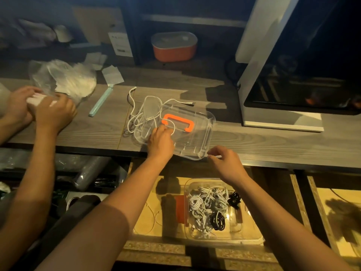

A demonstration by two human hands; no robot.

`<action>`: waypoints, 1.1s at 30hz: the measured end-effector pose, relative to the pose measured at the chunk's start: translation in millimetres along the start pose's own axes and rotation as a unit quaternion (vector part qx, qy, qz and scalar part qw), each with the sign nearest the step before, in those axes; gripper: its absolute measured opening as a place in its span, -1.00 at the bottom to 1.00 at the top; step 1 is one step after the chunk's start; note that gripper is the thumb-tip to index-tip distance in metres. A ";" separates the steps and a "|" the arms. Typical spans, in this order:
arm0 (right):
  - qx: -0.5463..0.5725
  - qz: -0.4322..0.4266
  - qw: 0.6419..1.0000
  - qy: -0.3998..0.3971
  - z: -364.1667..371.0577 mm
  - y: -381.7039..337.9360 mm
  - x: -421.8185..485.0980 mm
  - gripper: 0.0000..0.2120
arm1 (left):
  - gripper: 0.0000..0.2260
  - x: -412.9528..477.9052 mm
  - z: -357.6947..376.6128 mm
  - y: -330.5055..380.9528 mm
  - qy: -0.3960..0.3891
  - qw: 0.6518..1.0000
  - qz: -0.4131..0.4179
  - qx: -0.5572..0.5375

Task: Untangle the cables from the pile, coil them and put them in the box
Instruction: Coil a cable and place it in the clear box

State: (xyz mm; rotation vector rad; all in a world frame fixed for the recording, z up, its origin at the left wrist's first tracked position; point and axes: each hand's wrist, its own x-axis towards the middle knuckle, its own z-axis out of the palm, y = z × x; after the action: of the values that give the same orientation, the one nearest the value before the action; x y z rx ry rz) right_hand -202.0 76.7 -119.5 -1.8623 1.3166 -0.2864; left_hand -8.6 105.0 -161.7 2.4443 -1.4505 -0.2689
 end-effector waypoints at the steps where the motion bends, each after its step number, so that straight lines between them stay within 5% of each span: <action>1: 0.006 0.007 1.000 -0.005 0.3 -0.3 2.2 -0.84 | -0.76 -0.2 0.6 -0.3 0.008 1.000 -0.001 -0.016; 7: 0.176 0.063 0.982 -0.012 4.6 -10.9 8.6 -0.85 | -0.78 -21.1 4.9 19.0 0.056 0.989 0.066 -0.119; 11: 0.262 0.105 0.959 -0.013 8.3 -18.4 16.2 -0.63 | -0.77 -51.7 17.7 47.6 0.105 0.960 0.192 -0.177; 14: 0.324 0.110 0.939 0.002 8.8 -20.5 20.6 -0.73 | -0.74 -60.9 27.0 56.0 0.122 0.942 0.226 -0.215; 16: 0.253 0.047 0.966 0.039 4.2 -14.0 22.4 -0.75 | -0.72 -59.4 27.8 54.5 0.129 0.937 0.223 -0.235; 18: 0.062 -0.058 0.994 0.063 -3.1 -5.2 23.4 -0.75 | -0.69 -56.3 20.7 51.6 0.139 0.942 0.208 -0.224; 20: -0.054 -0.125 0.988 0.071 -12.5 1.5 23.6 -0.77 | -0.58 -45.5 10.4 52.2 0.149 0.947 0.204 -0.200; 23: -0.070 -0.186 0.977 0.078 -23.4 0.9 26.2 -0.78 | -0.50 -21.5 -0.1 57.0 0.089 0.972 0.193 -0.104; 27: 0.143 -0.130 0.975 0.109 -26.0 -12.1 24.2 -0.79 | -0.55 5.3 6.0 54.7 0.053 0.988 0.140 -0.047; 30: 0.427 -0.035 0.898 0.097 -30.8 -27.2 18.3 -0.76 | -0.64 17.1 7.7 47.5 0.093 0.986 0.126 -0.060; 31: 0.470 -0.018 0.877 0.097 -34.2 -30.1 16.7 -0.76 | -0.66 20.8 5.6 43.5 0.098 0.987 0.105 -0.065; 33: 0.443 -0.011 0.890 0.104 -40.7 -33.6 14.7 -0.78 | -0.70 28.8 0.3 35.4 0.098 0.992 0.063 -0.048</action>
State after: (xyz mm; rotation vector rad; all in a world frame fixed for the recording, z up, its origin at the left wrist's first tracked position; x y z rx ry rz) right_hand -197.1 48.2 -73.0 -1.0752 1.0269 -0.9465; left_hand -24.2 63.5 -150.5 2.2237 -1.4626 -0.0668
